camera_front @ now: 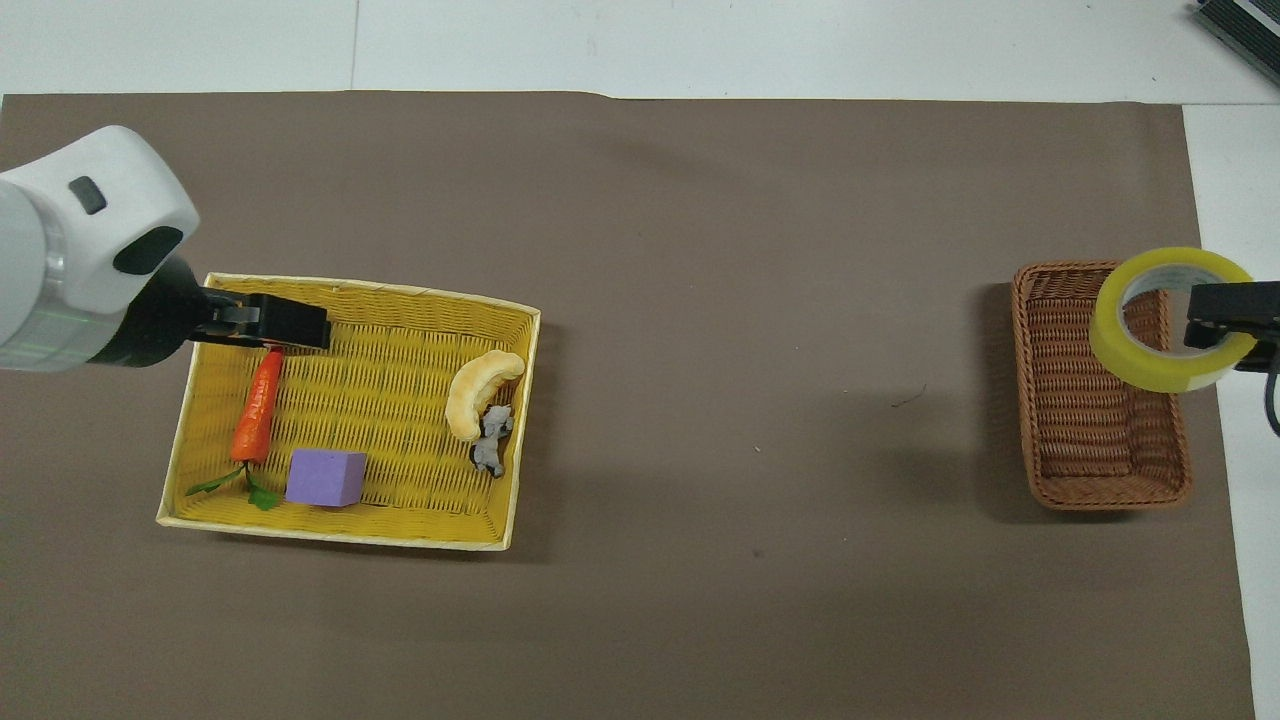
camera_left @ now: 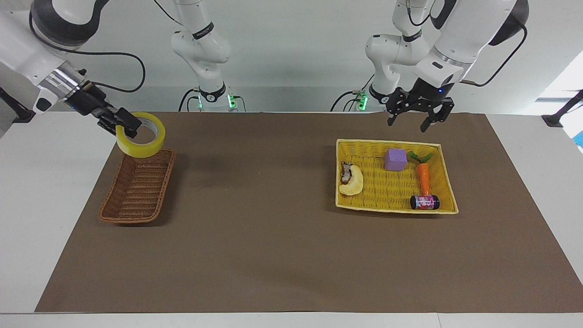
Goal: Move tape to another basket
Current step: 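Carry the tape into the brown basket while the left gripper withdraws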
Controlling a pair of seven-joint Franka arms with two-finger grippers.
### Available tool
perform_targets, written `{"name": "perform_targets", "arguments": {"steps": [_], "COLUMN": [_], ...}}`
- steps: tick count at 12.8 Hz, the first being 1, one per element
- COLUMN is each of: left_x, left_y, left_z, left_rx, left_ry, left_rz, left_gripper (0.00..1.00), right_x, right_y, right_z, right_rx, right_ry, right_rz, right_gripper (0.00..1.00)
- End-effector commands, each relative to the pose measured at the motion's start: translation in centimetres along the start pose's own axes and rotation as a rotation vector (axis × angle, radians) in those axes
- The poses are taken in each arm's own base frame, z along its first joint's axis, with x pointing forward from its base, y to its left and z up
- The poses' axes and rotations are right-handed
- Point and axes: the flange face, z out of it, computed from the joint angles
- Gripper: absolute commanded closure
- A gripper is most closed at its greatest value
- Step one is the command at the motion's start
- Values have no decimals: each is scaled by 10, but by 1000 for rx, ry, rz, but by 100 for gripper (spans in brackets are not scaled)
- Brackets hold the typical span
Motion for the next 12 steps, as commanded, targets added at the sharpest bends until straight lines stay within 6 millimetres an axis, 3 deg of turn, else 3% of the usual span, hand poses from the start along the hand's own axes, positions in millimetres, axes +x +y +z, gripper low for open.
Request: {"name": "perform_targets", "arguments": {"steps": [1, 5, 7, 8, 12], "left_x": [-8, -12, -13, -9, -8], "left_y": [-42, -69, -93, -95, -92], "left_z": [-21, -29, -33, -30, -39], "left_rx": [27, 138, 125, 122, 123], "left_ry": [-48, -79, -107, -127, -107], "left_rz": [16, 55, 6, 3, 23], "left_gripper": [0, 0, 0, 0, 0], "right_x": [23, 32, 33, 33, 29], "right_y": [65, 106, 142, 161, 173], "right_z": [30, 77, 94, 102, 116], "right_rx": [4, -38, -32, -22, -31], "right_ry": [-30, -87, -119, -133, -139], "right_rz": [-59, -72, -113, -123, -119], "right_gripper": [100, 100, 100, 100, 100]}}
